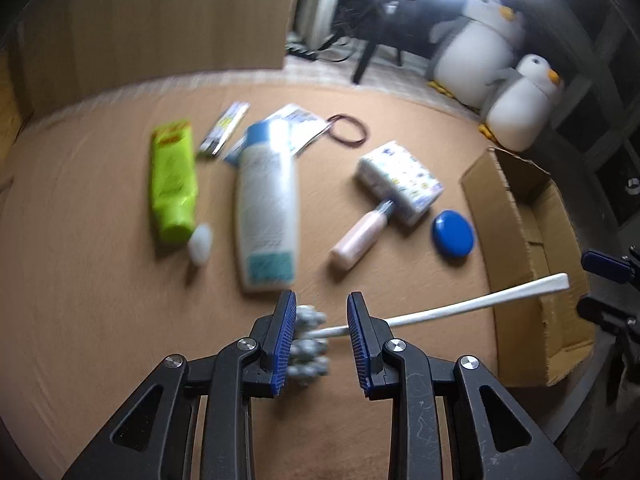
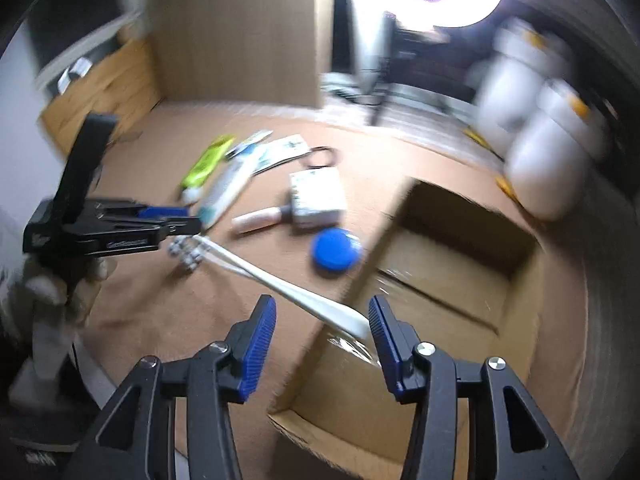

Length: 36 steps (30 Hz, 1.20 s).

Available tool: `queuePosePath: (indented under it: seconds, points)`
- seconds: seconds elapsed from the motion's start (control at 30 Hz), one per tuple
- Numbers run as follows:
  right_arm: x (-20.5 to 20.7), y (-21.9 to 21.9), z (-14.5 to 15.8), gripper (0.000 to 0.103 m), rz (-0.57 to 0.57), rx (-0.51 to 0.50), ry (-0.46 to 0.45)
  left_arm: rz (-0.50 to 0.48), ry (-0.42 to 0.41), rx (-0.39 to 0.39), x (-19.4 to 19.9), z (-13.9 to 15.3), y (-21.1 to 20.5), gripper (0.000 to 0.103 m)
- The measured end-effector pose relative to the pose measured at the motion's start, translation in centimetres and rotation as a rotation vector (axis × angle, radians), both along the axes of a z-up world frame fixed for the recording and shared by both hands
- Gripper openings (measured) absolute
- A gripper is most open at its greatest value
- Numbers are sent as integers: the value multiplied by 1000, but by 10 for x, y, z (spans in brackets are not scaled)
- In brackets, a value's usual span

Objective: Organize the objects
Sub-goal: 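Lower the roller into the cardboard box and open the right tool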

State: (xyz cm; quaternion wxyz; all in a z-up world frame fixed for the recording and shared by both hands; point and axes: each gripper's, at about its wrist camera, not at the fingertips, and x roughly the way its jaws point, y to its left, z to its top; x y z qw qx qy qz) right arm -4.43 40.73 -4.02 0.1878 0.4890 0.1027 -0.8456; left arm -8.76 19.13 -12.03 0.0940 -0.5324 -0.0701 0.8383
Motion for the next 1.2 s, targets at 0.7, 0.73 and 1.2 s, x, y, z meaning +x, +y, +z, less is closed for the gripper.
queuePosePath:
  seconds: [0.7,0.73,1.2]
  points:
    - [-50,-80,-60,15,270,169,-169,159,-38,63,2,-25,-58,32]
    - [-48,-81,-59,14,269,158,-162,160,-44,68,2,-26,-59,32]
    - [-12,-88,-37,7,245,-3,-129,21,-9,92,-4,-12,4,32]
